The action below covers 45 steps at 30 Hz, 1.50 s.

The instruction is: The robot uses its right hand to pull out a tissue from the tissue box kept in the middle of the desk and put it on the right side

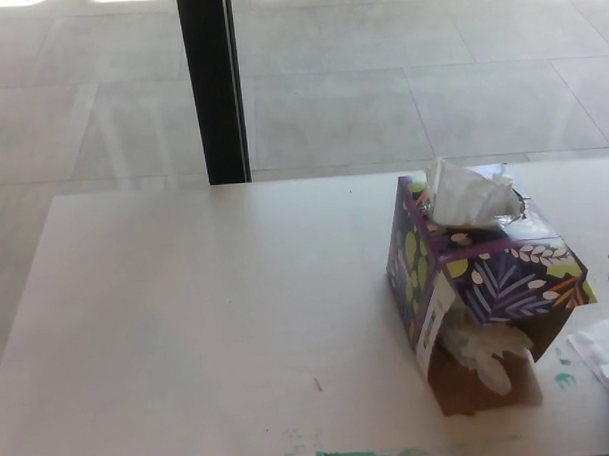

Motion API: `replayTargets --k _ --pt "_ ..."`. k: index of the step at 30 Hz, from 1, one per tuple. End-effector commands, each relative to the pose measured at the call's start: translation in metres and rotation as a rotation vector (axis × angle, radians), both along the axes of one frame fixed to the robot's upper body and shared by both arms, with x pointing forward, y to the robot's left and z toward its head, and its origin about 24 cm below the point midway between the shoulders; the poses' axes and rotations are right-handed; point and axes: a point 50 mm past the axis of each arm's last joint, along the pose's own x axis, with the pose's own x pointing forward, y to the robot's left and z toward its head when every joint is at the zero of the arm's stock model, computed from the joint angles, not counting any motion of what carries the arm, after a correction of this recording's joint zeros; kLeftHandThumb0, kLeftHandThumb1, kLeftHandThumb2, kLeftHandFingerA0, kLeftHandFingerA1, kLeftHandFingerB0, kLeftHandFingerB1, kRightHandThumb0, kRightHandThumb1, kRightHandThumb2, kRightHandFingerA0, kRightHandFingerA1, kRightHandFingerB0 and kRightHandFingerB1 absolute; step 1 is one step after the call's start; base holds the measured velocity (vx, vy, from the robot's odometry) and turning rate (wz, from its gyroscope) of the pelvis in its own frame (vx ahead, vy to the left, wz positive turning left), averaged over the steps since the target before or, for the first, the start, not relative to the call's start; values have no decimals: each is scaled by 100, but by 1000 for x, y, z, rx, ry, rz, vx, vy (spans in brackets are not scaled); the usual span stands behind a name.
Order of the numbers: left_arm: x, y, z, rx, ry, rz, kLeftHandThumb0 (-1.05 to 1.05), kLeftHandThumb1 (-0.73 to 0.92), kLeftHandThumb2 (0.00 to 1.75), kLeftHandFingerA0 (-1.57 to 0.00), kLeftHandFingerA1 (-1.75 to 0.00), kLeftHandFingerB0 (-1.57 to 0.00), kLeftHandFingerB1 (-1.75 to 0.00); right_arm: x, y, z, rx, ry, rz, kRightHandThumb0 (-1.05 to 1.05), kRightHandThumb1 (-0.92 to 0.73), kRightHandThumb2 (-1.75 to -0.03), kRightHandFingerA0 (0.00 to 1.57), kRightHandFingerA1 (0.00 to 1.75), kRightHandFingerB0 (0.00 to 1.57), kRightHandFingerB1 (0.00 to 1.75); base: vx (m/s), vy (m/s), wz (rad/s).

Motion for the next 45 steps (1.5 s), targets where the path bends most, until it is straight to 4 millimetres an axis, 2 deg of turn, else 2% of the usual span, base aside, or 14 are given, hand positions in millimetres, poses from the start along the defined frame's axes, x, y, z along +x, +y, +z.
replayTargets --k 1,4,5,9,16,19,21,25,26,27,28,31,37,45 --pt "9 8 10 43 -42 -13 -105 92 86 -79 -116 -52 -98 2 -14 2 -199 121 -232 -91 -51 -82 0 2 0 0 0 0 0" --pt "9 9 10 42 -53 -1 -105 92 87 -78 -118 -54 -101 5 -12 4 -272 132 -248 -90 -42 -79 0 0 0 0 0 0 0" --pt "9 9 10 42 -52 -3 -105 92 87 -79 -118 -54 -101 5 -11 6 -279 143 -261 -94 -51 -57 0 0 0 0 0 0 0" --pt "10 9 11 32 -46 7 -105 92 87 -80 -118 -55 -101 6 -11 12 -275 138 -298 -74 -39 -69 0 0 0 0 0 0 0" --pt "8 9 10 44 -37 -5 -105 92 87 -81 -118 -56 -101 7 -18 27 -268 113 -318 -104 -48 -61 0 0 0 0 0 0 0" --pt "10 9 11 43 -48 1 -105 92 86 -77 -118 -55 -100 3 -26 58 -126 102 -370 -84 -50 -57 0 0 0 0 0 0 0" --pt "10 10 12 44 -51 -1 -105 92 86 -78 -118 -56 -101 -1 -31 69 -72 75 -392 -81 -43 -78 0 0 0 3 0 0 0" --pt "10 11 13 45 -50 -9 -105 92 85 -79 -117 -54 -100 -22 -47 92 96 -19 -445 -68 -42 -78 0 12 8 28 0 0 0" --pt "10 12 14 45 -50 -12 -105 92 85 -79 -117 -54 -101 -31 -53 99 130 -46 -470 -57 -64 -59 0 27 14 27 0 0 0" --pt "10 12 14 40 -51 -8 -105 92 85 -79 -119 -56 -101 -38 -59 102 152 -70 -481 -61 -50 -80 4 31 12 39 0 0 0" --pt "10 12 14 42 -52 -11 -105 92 84 -81 -119 -57 -101 -53 -70 107 217 -148 -506 -51 -63 -60 24 32 34 32 0 0 0" --pt "8 14 16 49 -49 -13 -105 92 86 -81 -117 -57 -101 -82 -89 109 282 -246 -554 -46 -63 -59 38 36 39 34 0 0 0" --pt "14 12 15 51 -60 -15 -105 91 86 -79 -118 -57 -100 -153 -148 69 443 -520 -801 -66 -68 -61 50 104 41 72 0 0 0" --pt "19 9 12 42 -68 3 -105 92 88 -80 -118 -54 -101 -234 -187 -38 1030 -881 -1255 -76 -81 -64 66 96 37 63 0 0 0"
